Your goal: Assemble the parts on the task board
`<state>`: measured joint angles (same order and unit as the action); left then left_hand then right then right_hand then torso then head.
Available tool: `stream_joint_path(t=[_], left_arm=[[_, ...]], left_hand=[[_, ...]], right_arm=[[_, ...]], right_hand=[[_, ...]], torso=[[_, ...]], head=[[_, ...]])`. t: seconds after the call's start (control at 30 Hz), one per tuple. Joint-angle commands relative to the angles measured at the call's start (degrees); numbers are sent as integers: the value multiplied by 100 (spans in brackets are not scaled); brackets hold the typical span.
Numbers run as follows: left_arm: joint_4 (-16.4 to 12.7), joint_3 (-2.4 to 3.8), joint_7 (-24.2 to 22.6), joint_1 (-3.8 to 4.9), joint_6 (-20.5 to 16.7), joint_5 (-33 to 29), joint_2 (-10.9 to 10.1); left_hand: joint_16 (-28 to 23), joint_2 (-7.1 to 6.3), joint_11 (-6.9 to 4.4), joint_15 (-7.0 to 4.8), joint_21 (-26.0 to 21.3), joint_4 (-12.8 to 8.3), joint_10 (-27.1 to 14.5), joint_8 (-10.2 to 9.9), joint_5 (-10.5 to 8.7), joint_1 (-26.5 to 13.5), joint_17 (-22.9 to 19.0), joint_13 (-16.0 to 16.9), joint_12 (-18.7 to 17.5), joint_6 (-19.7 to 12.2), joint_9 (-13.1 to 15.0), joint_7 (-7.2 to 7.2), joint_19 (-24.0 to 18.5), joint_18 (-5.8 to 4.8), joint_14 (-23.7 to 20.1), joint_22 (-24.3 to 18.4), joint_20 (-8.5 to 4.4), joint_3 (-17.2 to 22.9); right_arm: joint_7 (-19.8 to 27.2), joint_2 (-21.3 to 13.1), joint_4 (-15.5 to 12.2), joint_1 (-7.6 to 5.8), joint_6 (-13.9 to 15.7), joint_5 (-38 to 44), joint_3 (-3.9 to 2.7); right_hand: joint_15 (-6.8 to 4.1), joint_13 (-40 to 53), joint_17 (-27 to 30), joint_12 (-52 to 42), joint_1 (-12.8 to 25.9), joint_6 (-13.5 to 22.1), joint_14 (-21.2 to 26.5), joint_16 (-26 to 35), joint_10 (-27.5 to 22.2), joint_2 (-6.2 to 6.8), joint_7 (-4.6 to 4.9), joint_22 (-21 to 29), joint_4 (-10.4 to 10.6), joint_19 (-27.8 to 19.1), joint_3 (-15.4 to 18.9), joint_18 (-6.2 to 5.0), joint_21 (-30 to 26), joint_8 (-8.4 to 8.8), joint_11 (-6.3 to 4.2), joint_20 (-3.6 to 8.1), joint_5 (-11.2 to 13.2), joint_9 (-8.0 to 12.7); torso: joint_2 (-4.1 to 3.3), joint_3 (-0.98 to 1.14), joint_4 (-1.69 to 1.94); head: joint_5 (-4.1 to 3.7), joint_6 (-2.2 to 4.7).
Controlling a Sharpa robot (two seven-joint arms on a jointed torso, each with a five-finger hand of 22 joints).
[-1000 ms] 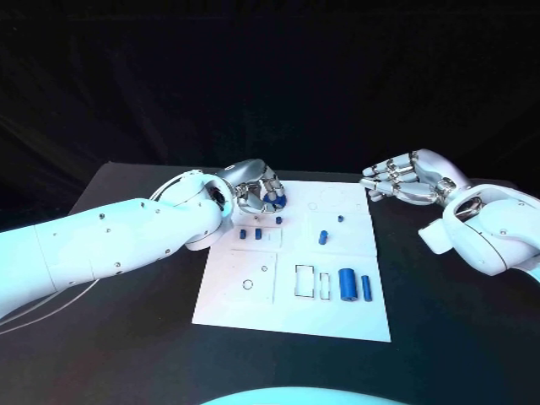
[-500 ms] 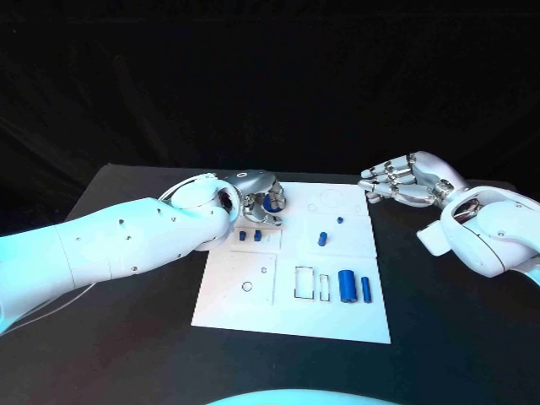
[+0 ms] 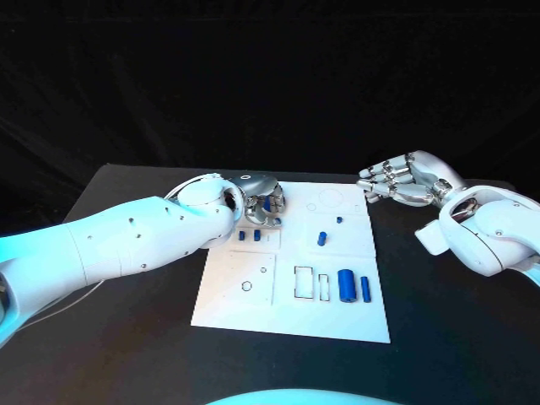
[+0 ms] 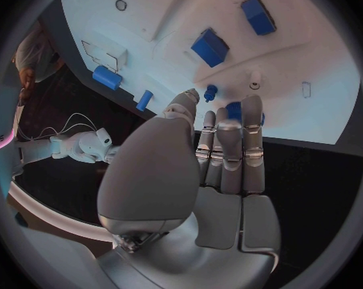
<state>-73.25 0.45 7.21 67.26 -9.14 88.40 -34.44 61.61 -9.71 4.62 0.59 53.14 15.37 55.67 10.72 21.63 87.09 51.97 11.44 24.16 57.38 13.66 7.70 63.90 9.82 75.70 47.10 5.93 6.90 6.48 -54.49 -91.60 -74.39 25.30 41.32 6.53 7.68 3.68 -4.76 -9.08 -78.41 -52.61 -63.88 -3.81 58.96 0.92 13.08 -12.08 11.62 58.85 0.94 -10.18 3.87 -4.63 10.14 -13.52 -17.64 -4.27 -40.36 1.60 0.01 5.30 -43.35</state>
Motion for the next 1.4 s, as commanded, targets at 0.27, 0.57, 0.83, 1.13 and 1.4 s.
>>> stream_joint_path(t=[0.27, 0.57, 0.83, 1.13, 1.4], left_arm=[[137, 0, 60, 0, 219, 4, 110], [261, -1, 47, -20, 287, -66, 195], [336, -1, 26, -42, 311, -132, 224], [351, -1, 6, -46, 347, -168, 242], [364, -2, -39, -49, 360, -232, 271]], left_hand=[[243, 105, -3, -22, 240, -83, 172, -51, 11, 253, 98, -114, -68, 147, -87, -5, 157, -79, 121, 246, -16, 204], [486, 113, -22, -40, 510, -115, 290, -81, 8, 308, 267, -181, -91, 205, -147, -8, 304, -130, 235, 536, -33, 326], [556, 105, -22, -41, 582, -119, 308, -95, 7, 304, 318, -199, -101, 212, -166, -2, 341, -144, 266, 613, -37, 353], [647, 105, -19, -38, 671, -148, 341, -127, -216, 303, 324, -247, -131, 234, -215, 0, 359, -156, 277, 707, -35, 421], [727, 127, -21, -40, 758, -183, 376, -168, -227, 331, 367, -276, -147, 218, -255, 9, 392, -170, 299, 802, -37, 502]], right_arm=[[67, 18, -7, 5, -10, 9, -1], [50, 26, -4, 6, -16, 10, -1], [48, 24, -5, 6, -21, 10, -1], [50, 23, -6, 6, -23, 10, -1], [51, 23, -8, 6, -25, 10, -1]], right_hand=[[0, -6, 6, 7, 30, 20, 14, 21, -35, 10, 76, 6, -5, 9, 33, -38, -1, 3, 20, -25, -24, -6], [3, -7, 17, 10, 20, 25, 20, 23, -44, 2, 77, 21, -16, 6, 27, -37, -2, 5, 22, -27, -32, -6], [3, -7, 17, 10, 20, 25, 20, 23, -44, 2, 77, 21, -16, 6, 27, -37, -2, 5, 22, -27, -32, -6], [4, -7, 23, 10, 14, 26, 23, 23, -48, -5, 78, 30, -22, 5, 23, -37, -2, 5, 22, -28, -41, -6], [4, -7, 23, 10, 14, 26, 23, 23, -48, -5, 78, 30, -22, 5, 23, -37, -2, 5, 22, -28, -41, -6]], torso=[[2, 3, 1], [1, 0, 0], [3, 4, 6], [4, 2, 3], [4, 3, 5]], head=[[-20, -9], [-19, -12], [-29, -15], [-23, -15], [-17, -7]])
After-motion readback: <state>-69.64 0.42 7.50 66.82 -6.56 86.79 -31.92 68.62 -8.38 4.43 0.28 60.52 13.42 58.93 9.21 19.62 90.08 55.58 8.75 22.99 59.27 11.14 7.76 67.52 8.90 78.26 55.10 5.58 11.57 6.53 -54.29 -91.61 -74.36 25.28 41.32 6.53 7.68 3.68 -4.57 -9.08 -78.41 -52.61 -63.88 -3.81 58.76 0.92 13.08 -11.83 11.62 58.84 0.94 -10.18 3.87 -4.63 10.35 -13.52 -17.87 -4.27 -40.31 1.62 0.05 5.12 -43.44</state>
